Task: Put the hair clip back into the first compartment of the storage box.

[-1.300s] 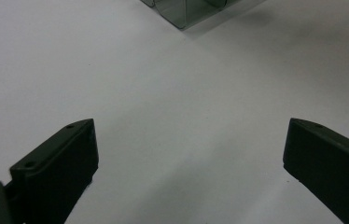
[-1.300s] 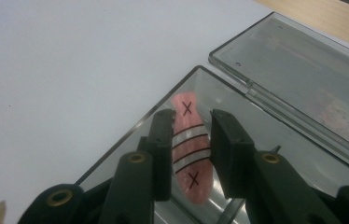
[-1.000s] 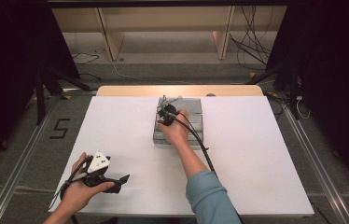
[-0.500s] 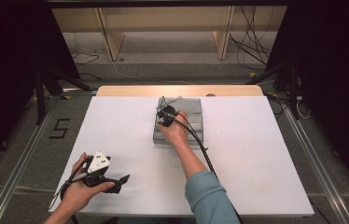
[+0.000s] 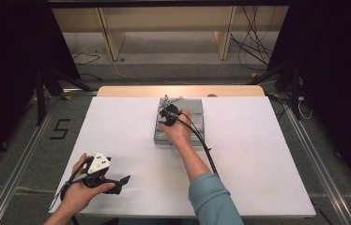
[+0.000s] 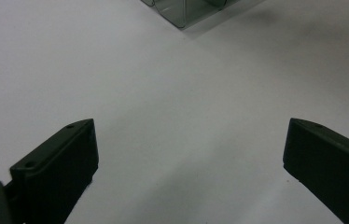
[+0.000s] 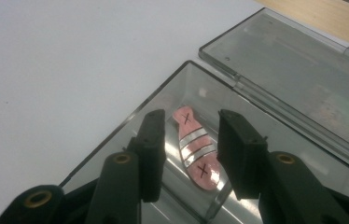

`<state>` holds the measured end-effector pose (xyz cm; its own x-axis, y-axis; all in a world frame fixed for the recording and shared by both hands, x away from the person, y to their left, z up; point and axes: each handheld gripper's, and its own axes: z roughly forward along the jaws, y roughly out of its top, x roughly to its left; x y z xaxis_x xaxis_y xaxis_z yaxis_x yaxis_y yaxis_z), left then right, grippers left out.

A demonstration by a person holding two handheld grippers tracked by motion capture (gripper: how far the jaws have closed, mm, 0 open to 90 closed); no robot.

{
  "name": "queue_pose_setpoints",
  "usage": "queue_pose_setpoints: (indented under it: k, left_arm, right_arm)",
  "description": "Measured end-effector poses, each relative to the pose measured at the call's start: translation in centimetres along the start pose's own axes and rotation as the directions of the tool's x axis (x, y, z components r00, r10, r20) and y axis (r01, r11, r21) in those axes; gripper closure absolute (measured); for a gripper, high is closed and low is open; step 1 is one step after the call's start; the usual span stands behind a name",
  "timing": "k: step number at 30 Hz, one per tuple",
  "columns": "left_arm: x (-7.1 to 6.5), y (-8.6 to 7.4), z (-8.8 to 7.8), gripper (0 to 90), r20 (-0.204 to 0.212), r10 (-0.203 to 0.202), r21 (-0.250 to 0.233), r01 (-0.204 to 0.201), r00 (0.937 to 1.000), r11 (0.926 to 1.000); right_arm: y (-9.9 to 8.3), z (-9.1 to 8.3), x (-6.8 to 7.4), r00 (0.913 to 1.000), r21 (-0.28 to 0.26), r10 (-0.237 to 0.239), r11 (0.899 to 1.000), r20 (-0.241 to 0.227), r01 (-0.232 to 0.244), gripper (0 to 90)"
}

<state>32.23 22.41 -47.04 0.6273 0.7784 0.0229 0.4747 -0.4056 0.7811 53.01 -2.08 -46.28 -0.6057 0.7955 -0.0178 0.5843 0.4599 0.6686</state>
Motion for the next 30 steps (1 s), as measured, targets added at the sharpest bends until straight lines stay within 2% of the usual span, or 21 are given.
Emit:
queue_pose_setpoints:
  k: [13, 24, 30]
  left_arm:
    - [0.0, -0.1, 0.0, 2.8, -0.002, -0.006, 0.0, 0.006, 1.0, 1.0]
    - [0.1, -0.1, 0.0, 2.8, -0.003, -0.008, 0.0, 0.008, 1.0, 1.0]
    - [0.1, -0.1, 0.1, 2.8, -0.005, -0.01, 0.003, 0.01, 0.9999, 0.9999]
  right_arm:
    - [-0.7, -1.8, -0.7, 0.9995, -0.049, 0.028, 0.998, -0.016, -0.028, 57.3]
    - [-1.3, -3.0, -0.9, 0.9997, -0.066, 0.009, 0.998, -0.025, -0.01, 53.6]
    - [-2.0, -4.1, -1.1, 0.9988, -0.069, 0.011, 0.998, -0.048, -0.014, 48.7]
